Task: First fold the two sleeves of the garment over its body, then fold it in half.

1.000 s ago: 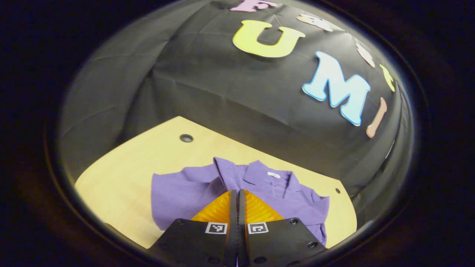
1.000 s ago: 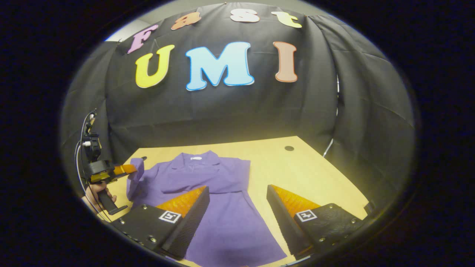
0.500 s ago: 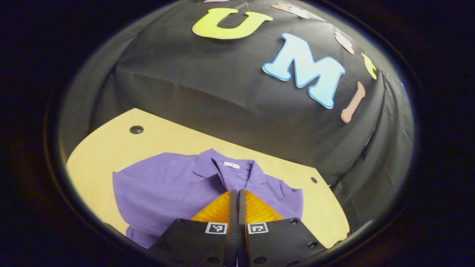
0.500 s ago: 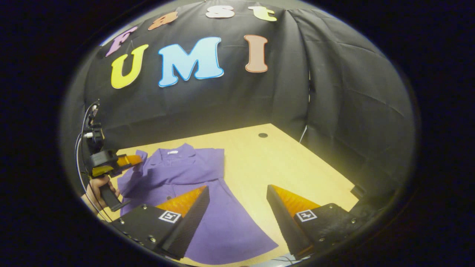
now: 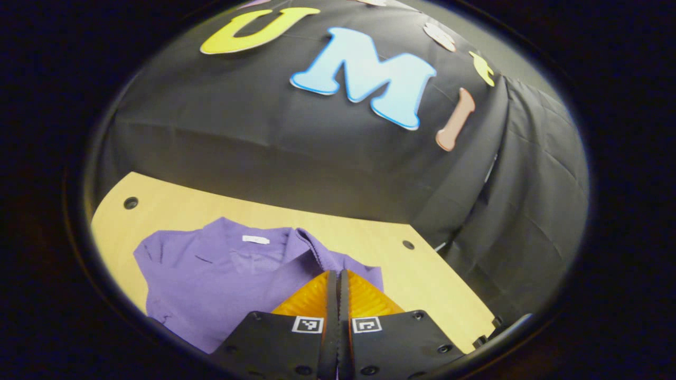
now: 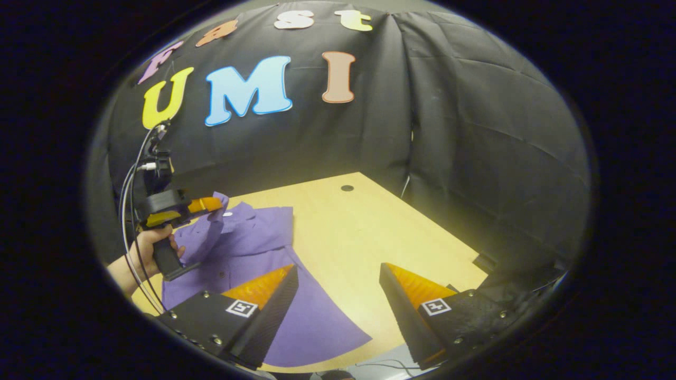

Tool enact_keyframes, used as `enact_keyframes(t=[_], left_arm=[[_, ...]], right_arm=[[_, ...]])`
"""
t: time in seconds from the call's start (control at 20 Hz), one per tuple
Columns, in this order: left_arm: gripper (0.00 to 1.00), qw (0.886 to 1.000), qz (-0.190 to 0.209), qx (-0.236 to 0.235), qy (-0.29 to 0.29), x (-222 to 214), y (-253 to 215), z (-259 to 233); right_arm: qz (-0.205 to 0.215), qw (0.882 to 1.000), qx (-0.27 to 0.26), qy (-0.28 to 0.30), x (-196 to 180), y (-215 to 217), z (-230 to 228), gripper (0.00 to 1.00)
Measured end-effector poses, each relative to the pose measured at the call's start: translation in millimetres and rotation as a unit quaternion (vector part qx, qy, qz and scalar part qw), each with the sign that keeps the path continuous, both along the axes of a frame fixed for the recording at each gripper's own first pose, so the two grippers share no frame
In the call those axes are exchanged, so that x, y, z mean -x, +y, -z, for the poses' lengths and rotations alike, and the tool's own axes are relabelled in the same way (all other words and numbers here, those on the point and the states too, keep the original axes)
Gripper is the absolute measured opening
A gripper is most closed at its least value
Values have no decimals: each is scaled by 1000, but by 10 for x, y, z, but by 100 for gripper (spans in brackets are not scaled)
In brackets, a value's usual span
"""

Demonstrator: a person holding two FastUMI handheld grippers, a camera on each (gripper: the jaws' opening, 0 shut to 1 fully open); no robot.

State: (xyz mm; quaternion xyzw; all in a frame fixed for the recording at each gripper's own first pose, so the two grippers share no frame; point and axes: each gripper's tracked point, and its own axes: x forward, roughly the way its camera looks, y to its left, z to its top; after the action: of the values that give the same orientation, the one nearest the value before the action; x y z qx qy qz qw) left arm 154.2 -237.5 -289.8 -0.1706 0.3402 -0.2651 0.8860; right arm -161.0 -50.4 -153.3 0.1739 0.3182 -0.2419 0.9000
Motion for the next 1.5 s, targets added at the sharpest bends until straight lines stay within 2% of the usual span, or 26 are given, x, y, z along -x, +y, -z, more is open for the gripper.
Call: enact_keyframes(t=[0.2, 0.35, 0.7, 0.95, 1.0, 1.05, 1.3, 1.35, 1.4, 1.5], left_arm=[[6, 997, 62, -42, -13, 119, -397, 222], [5, 993, 91, -70, -14, 162, -528, 427], [6, 986, 121, -110, 18, 321, -627, 902], [11, 984, 134, -111, 25, 448, -701, 925], [23, 985, 135, -107, 24, 463, -717, 889], [22, 985, 133, -106, 22, 475, -734, 863], [63, 988, 119, -103, 3, 572, -637, 626], [63, 988, 112, -103, 0, 607, -578, 575], [70, 989, 102, -105, -2, 647, -504, 508], [78, 990, 87, -109, -10, 765, -338, 397]], right_arm=[[23, 1000, -1, 8, 182, -98, 51, 97], [34, 999, -3, 13, 264, -138, 79, 96], [45, 999, -8, 22, 387, -172, 151, 97], [40, 999, -12, 19, 437, -183, 191, 97], [38, 999, -9, 17, 453, -196, 197, 97], [35, 999, -8, 16, 464, -210, 196, 97], [7, 1000, -9, -3, 444, -256, 252, 96], [-6, 1000, -10, -10, 411, -260, 255, 96], [-20, 1000, -9, -17, 383, -260, 275, 96], [-53, 998, -10, -34, 314, -255, 303, 96]])
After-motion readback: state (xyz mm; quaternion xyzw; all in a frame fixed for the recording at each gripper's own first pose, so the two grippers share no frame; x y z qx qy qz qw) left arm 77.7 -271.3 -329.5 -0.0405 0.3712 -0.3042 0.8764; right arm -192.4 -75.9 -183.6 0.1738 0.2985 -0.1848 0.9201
